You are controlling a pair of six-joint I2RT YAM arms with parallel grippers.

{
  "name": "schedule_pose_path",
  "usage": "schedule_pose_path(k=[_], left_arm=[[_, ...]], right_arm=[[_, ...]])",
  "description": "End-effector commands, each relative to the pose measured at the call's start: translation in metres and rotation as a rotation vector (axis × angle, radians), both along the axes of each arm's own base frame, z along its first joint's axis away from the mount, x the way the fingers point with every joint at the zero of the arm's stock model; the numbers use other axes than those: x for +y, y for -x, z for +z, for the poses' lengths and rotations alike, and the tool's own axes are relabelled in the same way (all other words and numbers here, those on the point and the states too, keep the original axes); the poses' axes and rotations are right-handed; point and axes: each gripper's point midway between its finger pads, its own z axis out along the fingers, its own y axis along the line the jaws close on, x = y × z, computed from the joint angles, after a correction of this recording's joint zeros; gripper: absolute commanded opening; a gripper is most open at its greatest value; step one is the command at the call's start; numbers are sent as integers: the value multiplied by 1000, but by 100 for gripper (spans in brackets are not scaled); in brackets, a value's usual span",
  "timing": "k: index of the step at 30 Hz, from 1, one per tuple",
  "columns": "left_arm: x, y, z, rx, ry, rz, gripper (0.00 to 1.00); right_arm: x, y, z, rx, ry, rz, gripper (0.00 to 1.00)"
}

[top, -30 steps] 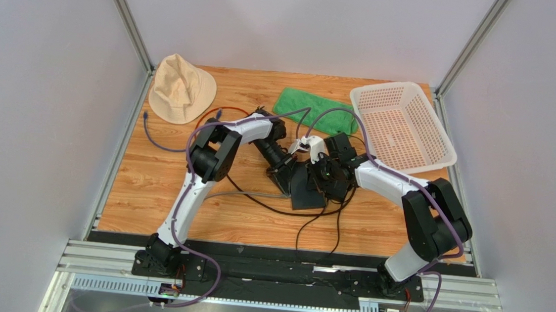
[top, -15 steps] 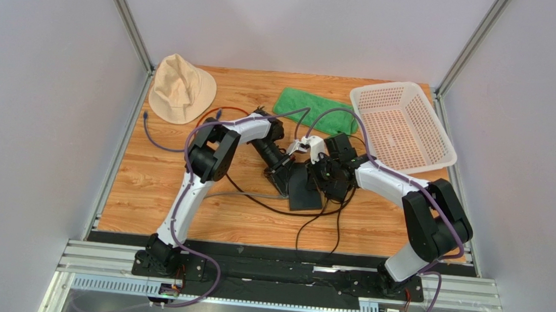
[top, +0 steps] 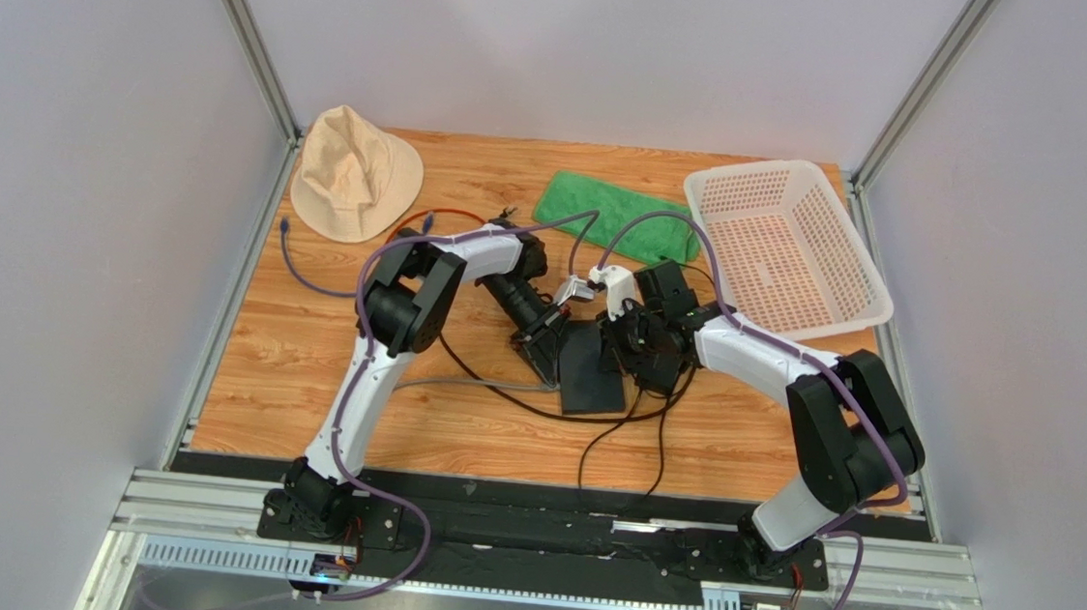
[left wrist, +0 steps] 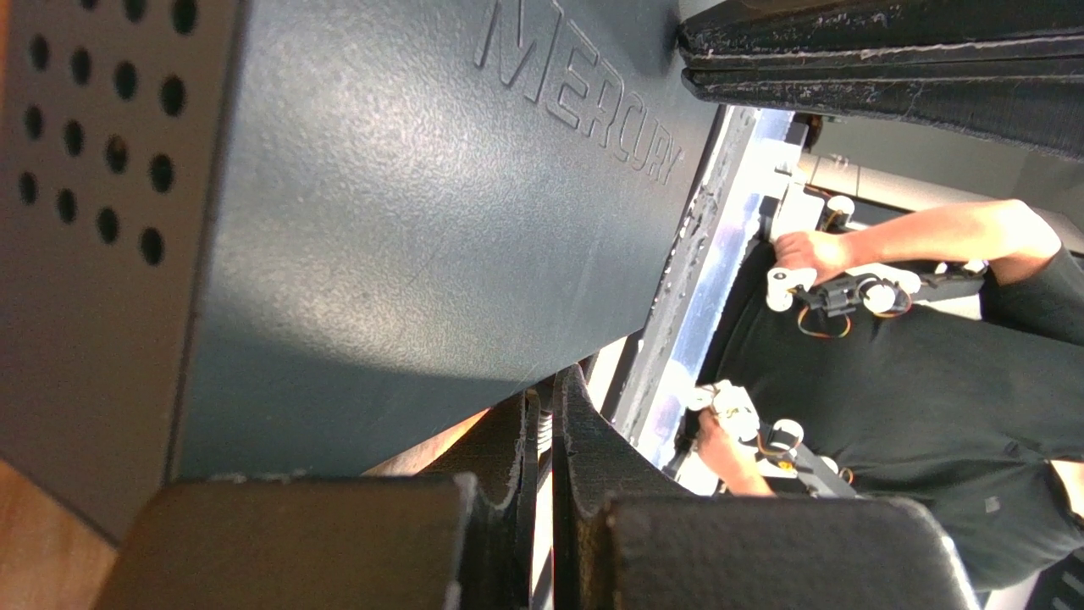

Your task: Pull the plug from the switch port

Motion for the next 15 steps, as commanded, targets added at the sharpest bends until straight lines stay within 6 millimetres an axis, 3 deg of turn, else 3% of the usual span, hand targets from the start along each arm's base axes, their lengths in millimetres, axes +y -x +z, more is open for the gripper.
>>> schedule_pose_path(k=[1,10,15], left_arm=[[24,2,-19,-33,-134,-56,0],[32,17,-28,10,-145,-45,0],[33,13,-18,-34,-131,-33,0]], right_arm=[[-17,10,-18,35,84,-11,0],[-21,10,-29,40,145,-45,0],[-23,7,-38,66,191,-63,0]])
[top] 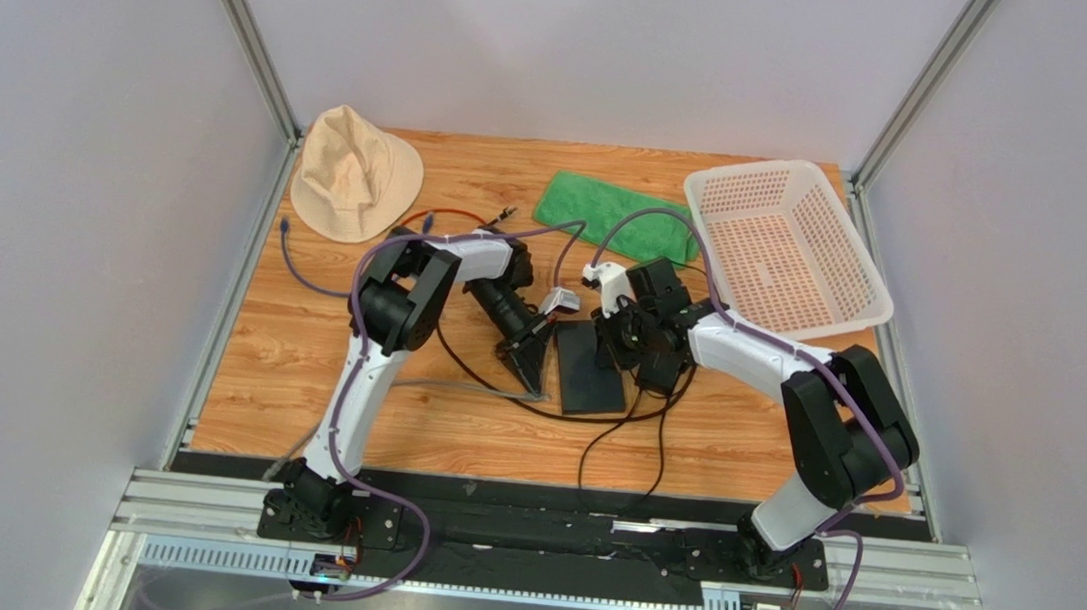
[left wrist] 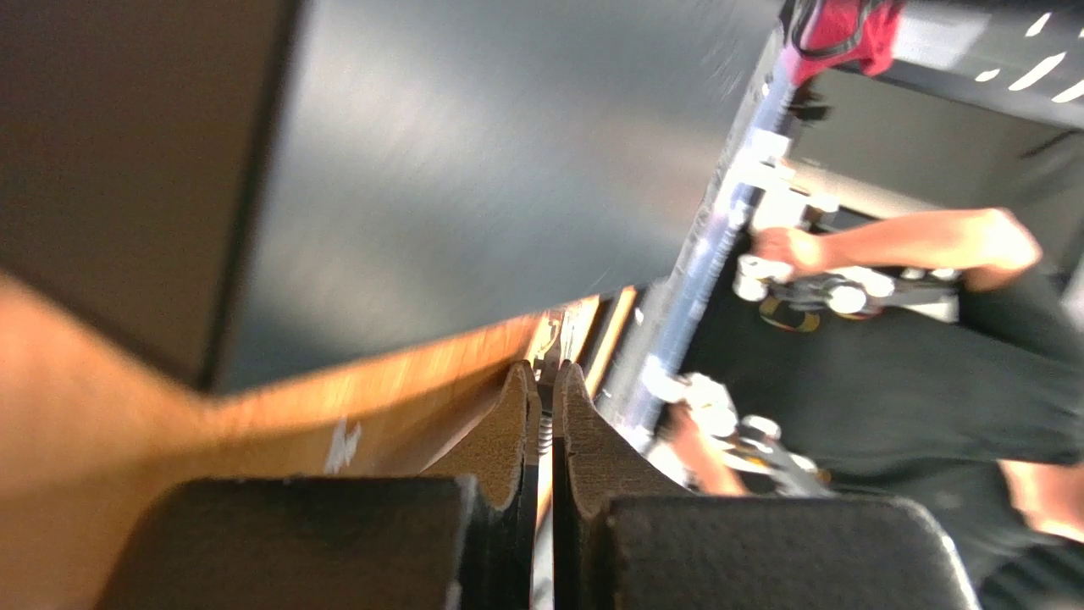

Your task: Pull the plug from the switch port

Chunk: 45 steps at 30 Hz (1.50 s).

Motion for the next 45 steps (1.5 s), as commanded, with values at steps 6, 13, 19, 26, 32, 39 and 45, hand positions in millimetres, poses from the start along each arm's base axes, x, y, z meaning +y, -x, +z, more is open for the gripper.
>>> schedule_pose_path(k=[6,13,19,26,32,39,45], left_arm=[[20,-11,-12,-113,-91,-38,0],[38,-46,18,-124,-83,23,0],[70,-102,115,-315,17,133,0],[158,-202,181,-987,-280,75,0],[205,-307,236,-1551,-560,24,0],[201,-365,245,-1745,-633,26,0],[154,-329,201,-1523,-452,111,0]], right_arm=[[-25,12,-38,75,181,-51,0],[-26,12,-33,51,171,-59,0],[-25,11,-30,39,163,-60,0],[-24,11,-32,48,164,-54,0],[-25,10,-31,40,162,-54,0],[-25,11,-26,19,151,-54,0],[-25,10,-24,11,147,-55,0]])
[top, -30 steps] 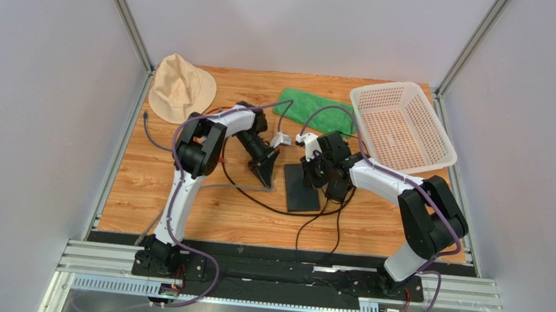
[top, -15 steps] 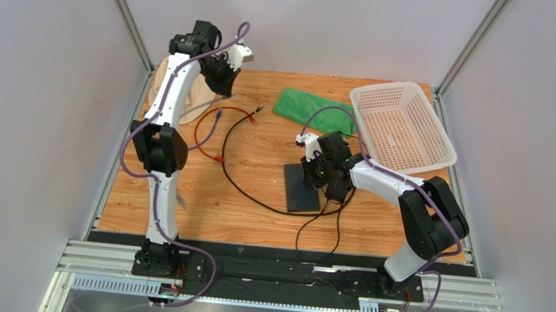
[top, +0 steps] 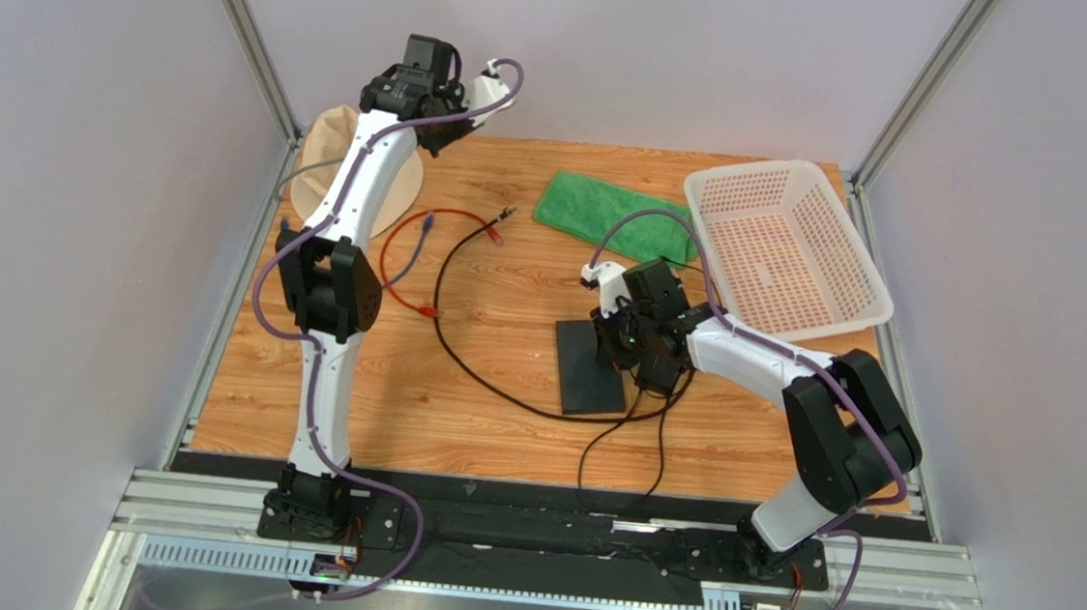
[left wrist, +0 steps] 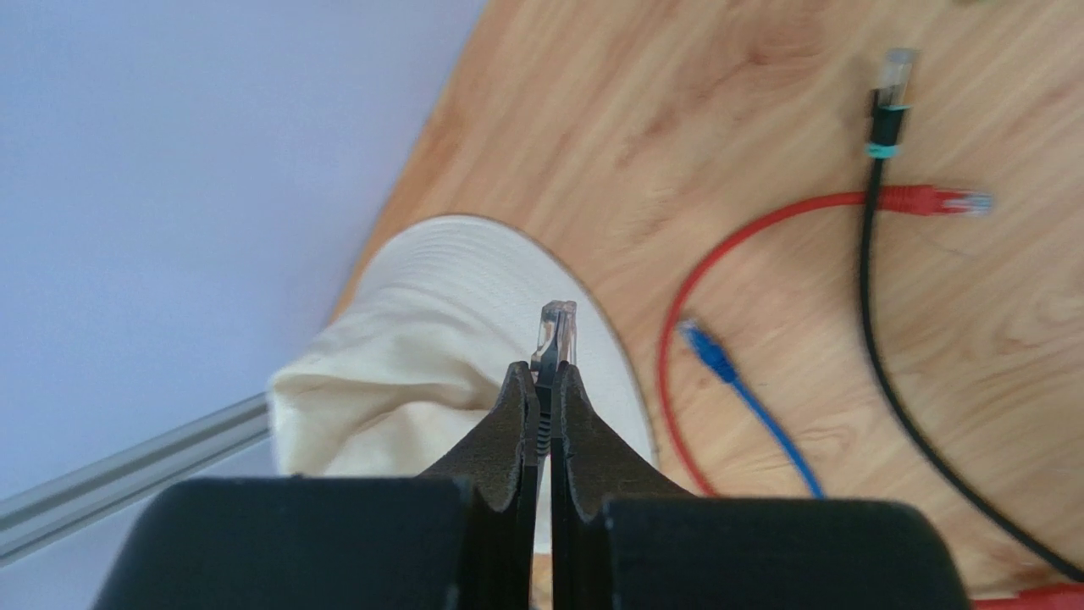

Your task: Pull the plug from the switch port

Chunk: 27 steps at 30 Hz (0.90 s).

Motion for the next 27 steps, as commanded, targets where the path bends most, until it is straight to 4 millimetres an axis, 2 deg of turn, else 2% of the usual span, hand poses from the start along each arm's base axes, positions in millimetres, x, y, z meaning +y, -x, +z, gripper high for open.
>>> schedule_pose_path(k=[1,2,5,8,12,13,16,19,21,24,26,27], left_arm=[[-43,28,-5,99,181,-23,0],[-53,36,-15,152,233,-5,0],[-82,62,-19,288,406,-22,0],[-97,75,-24,385,516,12,0],[-112,94,-34,518,615,26,46],[-115,98,-35,543,634,34,50],[-124,107,-19,565,698,0,58],[-126,109,0,536,723,-11,65],[-120,109,12,499,710,-2,70],[-108,109,34,443,694,17,71],[-97,107,51,390,682,52,72],[-92,108,66,346,682,67,80]], right_arm=[[-26,17,-25,69,115,-27,0],[-25,17,-26,72,114,-22,0],[-24,18,-29,87,117,-13,0],[-23,18,-30,95,121,-6,0],[-23,18,-31,98,122,-4,0],[-22,17,-30,94,120,-4,0],[-23,18,-30,93,122,-6,0],[-23,18,-30,91,123,-7,0],[-24,17,-29,89,121,-12,0],[-24,16,-27,79,119,-12,0],[-22,14,-18,41,100,4,0],[-22,12,-13,18,91,12,6]])
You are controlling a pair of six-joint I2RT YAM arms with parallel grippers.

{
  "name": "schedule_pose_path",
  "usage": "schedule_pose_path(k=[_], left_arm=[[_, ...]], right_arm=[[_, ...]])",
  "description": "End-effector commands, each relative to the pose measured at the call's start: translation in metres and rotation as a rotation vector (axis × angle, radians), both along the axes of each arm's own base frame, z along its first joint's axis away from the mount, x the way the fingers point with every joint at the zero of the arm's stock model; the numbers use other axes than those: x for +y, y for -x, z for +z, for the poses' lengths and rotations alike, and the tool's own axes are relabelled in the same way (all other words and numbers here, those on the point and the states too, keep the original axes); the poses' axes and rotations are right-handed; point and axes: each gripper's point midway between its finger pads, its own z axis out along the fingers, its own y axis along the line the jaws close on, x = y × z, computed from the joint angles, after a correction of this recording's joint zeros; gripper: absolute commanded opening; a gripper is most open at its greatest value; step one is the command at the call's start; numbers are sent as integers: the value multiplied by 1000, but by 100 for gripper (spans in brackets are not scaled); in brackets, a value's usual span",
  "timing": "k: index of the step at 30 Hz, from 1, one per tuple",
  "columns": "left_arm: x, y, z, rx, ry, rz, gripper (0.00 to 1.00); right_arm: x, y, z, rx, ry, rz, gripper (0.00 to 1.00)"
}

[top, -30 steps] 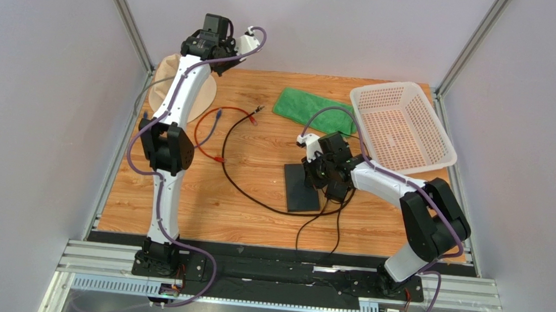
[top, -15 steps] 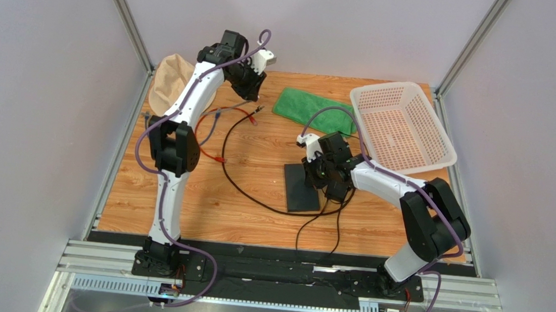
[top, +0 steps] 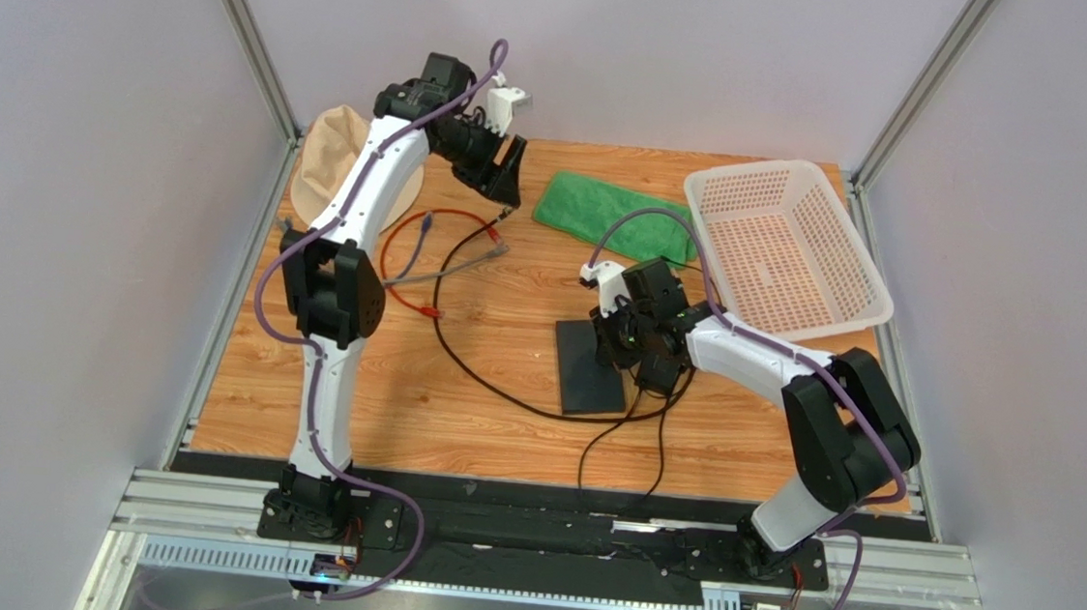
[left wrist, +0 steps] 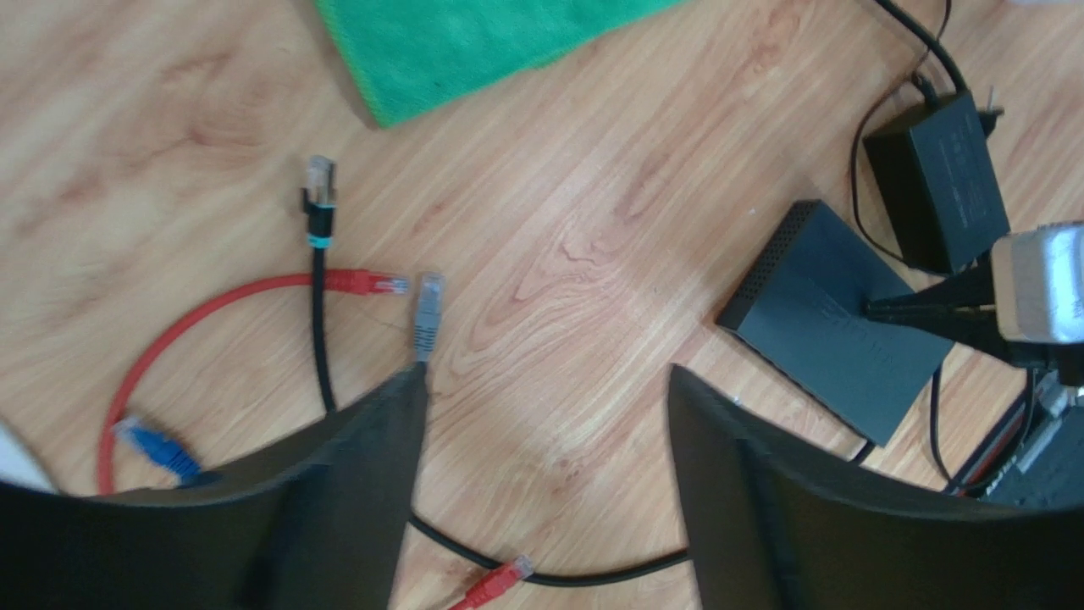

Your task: Pull the plug from the switch port

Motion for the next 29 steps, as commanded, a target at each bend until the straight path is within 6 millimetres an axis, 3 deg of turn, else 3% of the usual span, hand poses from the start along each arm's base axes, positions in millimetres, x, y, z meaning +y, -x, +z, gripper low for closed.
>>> schedule_pose_path(k=[1,2,3,4,5,6,7,8,10,11,12,13,14,16,19,20,21,23,24,25,26,29], left_arm=[[24,6,103,-204,10,131,99],[35,-5,114,-268,-25,205,99],[43,-4,138,-333,-24,257,99],[49,-7,147,-371,-33,296,99],[61,-13,179,-492,-46,352,99],[66,-16,197,-563,-51,374,99],[71,-24,226,-682,-40,394,99],[80,-19,256,-771,-35,435,99],[87,-24,300,-918,24,511,99],[98,-17,322,-976,47,582,99],[99,-21,318,-972,69,610,99],[99,-20,333,-1026,104,619,99],[100,-16,336,-1037,108,620,99],[96,-15,319,-980,96,598,99],[93,-10,289,-884,73,578,99],[95,-5,287,-882,64,576,99],[95,-6,267,-852,29,564,99],[103,-1,265,-867,10,593,99],[103,-2,249,-838,-2,594,99],[109,-2,247,-839,-15,629,99],[111,2,245,-834,-15,639,99],[117,2,211,-733,-16,721,99]], right_arm=[[-19,8,-6,-20,66,4,12],[-18,1,11,-70,43,-24,19],[-16,-5,22,-102,26,-36,32],[-12,-13,40,-141,4,-42,38],[-11,-22,61,-192,-11,-60,53],[-11,-29,73,-221,-11,-75,67],[-12,-44,99,-269,1,-112,77],[-13,-51,111,-291,10,-135,100],[-23,-70,131,-339,64,-220,100],[-20,-80,156,-383,37,-240,100],[-19,-81,166,-384,33,-247,100],[-17,-83,166,-361,46,-259,100],[-13,-92,195,-379,13,-290,100],[-14,-82,187,-275,52,-297,100],[-9,-74,220,-306,-49,-308,100],[-8,-72,229,-318,-75,-310,100],[-8,-69,240,-327,-97,-313,100],[-14,-66,256,-347,-106,-337,100],[-21,-60,259,-338,-79,-344,100],[-27,-60,273,-367,-68,-357,100],[-32,-59,277,-379,-44,-348,100],[-45,-60,270,-381,-7,-401,100]])
